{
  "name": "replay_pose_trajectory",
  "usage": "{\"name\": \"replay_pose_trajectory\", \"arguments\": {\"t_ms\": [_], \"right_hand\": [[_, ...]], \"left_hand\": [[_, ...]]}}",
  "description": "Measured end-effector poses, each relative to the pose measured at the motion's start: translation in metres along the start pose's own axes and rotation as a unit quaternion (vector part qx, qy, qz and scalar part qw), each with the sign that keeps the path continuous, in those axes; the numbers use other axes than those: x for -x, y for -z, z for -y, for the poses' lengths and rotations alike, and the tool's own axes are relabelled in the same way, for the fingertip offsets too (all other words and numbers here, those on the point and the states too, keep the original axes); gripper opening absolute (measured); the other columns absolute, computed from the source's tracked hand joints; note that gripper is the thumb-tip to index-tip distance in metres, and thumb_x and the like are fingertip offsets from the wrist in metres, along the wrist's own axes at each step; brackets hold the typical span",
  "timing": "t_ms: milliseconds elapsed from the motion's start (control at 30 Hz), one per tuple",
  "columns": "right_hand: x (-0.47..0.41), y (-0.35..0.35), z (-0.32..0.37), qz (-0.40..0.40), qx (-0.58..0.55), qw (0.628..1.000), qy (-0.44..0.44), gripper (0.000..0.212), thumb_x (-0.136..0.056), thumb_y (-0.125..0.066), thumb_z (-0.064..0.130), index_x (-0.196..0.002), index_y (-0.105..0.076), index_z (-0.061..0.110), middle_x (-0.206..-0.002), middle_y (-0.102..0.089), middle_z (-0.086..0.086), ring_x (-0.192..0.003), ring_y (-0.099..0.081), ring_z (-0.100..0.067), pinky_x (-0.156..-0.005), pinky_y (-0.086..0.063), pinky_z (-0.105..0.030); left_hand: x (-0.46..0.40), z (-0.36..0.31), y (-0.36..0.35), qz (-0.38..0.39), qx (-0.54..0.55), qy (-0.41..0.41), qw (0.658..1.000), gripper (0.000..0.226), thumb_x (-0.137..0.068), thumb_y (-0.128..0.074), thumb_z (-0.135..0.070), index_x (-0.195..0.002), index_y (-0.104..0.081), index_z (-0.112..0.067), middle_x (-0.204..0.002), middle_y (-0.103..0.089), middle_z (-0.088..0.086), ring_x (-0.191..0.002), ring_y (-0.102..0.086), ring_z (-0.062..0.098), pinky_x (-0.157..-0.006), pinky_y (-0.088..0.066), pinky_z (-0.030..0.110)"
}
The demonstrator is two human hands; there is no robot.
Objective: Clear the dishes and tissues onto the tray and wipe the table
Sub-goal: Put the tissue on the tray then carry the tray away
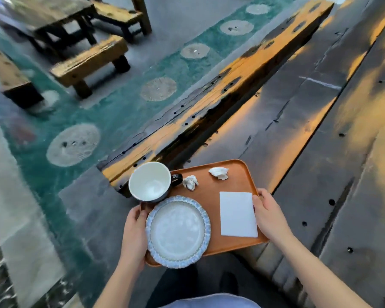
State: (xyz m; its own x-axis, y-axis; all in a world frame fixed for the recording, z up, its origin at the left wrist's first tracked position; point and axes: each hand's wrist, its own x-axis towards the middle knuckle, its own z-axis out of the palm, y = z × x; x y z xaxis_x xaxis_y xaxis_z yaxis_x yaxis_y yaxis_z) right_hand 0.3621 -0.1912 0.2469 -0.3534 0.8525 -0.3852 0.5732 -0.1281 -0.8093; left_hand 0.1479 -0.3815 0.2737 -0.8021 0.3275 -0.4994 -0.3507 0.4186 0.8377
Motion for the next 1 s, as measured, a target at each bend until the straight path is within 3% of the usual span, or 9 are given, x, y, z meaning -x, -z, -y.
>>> {"name": "replay_pose_trajectory", "arguments": {"t_ms": [200,300,500,667,833,1000], "right_hand": [[-0.001,-0.076,0.048,0.106,0.051,0.992,0.05,0.024,-0.104,-0.035,0.034,-0.101,-0.057,0.026,-0.095,-0.067,0.005,-0.086,-0.062,-0.01,-0.065,-0.045,-0.029],[0.004,-0.115,0.072,0.135,0.076,0.986,0.069,0.025,-0.104,-0.034,0.038,-0.103,-0.056,0.027,-0.093,-0.066,0.005,-0.085,-0.064,-0.012,-0.065,-0.047,-0.029],[0.014,-0.218,0.126,0.16,0.113,0.975,0.109,0.02,-0.104,-0.036,0.042,-0.11,-0.05,0.029,-0.096,-0.062,0.011,-0.085,-0.064,-0.011,-0.062,-0.047,-0.024],[0.033,-0.312,0.175,0.187,0.101,0.966,0.147,0.02,-0.104,-0.039,0.04,-0.098,-0.054,0.029,-0.091,-0.066,0.006,-0.083,-0.066,-0.015,-0.073,-0.057,-0.037],[0.049,-0.395,0.215,0.215,0.097,0.957,0.169,0.018,-0.104,-0.039,0.04,-0.104,-0.054,0.029,-0.092,-0.067,0.006,-0.083,-0.066,-0.015,-0.065,-0.05,-0.028],[0.044,-0.459,0.253,0.236,0.101,0.95,0.177,0.019,-0.104,-0.041,0.037,-0.109,-0.055,0.026,-0.099,-0.066,0.007,-0.088,-0.063,-0.012,-0.069,-0.05,-0.031]], "left_hand": [[0.007,0.012,0.086,-0.094,0.071,0.041,0.992,0.016,-0.103,-0.052,-0.03,-0.101,-0.067,-0.025,-0.099,-0.073,0.001,-0.09,-0.069,0.021,-0.066,-0.053,0.035],[0.001,0.021,0.124,-0.132,0.109,0.062,0.983,0.019,-0.102,-0.053,-0.03,-0.108,-0.07,-0.021,-0.1,-0.075,0.003,-0.09,-0.071,0.023,-0.066,-0.053,0.034],[-0.026,0.026,0.213,-0.179,0.149,0.058,0.971,0.019,-0.103,-0.05,-0.022,-0.101,-0.066,-0.012,-0.092,-0.072,0.005,-0.08,-0.067,0.022,-0.056,-0.048,0.029],[-0.06,0.026,0.302,-0.2,0.192,0.052,0.959,0.012,-0.102,-0.053,-0.023,-0.106,-0.064,-0.022,-0.088,-0.07,-0.003,-0.077,-0.066,0.014,-0.051,-0.046,0.022],[-0.089,0.024,0.379,-0.218,0.215,0.039,0.951,0.01,-0.101,-0.056,-0.022,-0.104,-0.066,-0.02,-0.085,-0.072,-0.001,-0.062,-0.067,0.008,-0.042,-0.049,0.017],[-0.132,0.024,0.434,-0.236,0.235,0.036,0.942,0.014,-0.1,-0.058,-0.025,-0.11,-0.068,-0.021,-0.091,-0.077,0.002,-0.073,-0.073,0.015,-0.048,-0.053,0.022]]}}
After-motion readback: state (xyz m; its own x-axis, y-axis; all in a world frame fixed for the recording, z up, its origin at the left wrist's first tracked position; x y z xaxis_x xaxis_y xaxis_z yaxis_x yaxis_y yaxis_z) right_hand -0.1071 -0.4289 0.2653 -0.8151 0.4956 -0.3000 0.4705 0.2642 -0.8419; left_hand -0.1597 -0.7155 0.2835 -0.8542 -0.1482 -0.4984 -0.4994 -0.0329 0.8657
